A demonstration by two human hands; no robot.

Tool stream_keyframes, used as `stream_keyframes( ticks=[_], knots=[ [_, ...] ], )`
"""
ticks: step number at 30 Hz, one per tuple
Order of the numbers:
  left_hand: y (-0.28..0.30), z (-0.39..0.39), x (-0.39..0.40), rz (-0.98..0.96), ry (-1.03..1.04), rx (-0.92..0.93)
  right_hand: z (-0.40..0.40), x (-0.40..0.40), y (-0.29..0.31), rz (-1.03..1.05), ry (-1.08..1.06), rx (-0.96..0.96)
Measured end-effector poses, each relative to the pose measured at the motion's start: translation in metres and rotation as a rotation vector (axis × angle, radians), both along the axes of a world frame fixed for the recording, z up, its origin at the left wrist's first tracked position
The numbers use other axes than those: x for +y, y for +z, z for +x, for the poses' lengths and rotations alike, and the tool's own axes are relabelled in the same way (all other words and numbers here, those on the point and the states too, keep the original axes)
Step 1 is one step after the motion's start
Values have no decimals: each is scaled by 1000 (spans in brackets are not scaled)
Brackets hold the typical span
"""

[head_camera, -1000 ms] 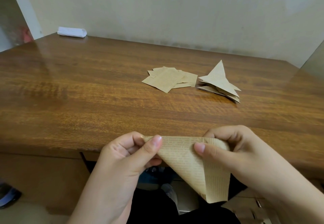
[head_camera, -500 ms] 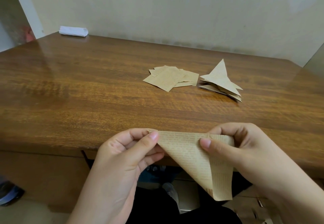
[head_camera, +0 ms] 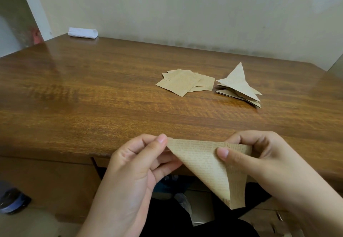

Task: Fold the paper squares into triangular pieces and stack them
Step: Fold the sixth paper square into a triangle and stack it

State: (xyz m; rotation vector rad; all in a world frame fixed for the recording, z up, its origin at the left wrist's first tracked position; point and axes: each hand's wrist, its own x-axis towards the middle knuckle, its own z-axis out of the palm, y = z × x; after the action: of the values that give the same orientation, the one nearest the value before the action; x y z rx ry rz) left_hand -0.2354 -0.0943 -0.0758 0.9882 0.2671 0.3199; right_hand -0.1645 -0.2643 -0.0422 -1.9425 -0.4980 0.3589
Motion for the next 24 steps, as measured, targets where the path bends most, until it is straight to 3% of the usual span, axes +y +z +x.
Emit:
stream_keyframes(
  ticks=[15,24],
  knots=[
    [2,-2,5,288,79,-46,3,-3,-2,19,8,31],
    [6,-1,7,271,70,-13,4,-4,-4,38,10,34]
  ],
)
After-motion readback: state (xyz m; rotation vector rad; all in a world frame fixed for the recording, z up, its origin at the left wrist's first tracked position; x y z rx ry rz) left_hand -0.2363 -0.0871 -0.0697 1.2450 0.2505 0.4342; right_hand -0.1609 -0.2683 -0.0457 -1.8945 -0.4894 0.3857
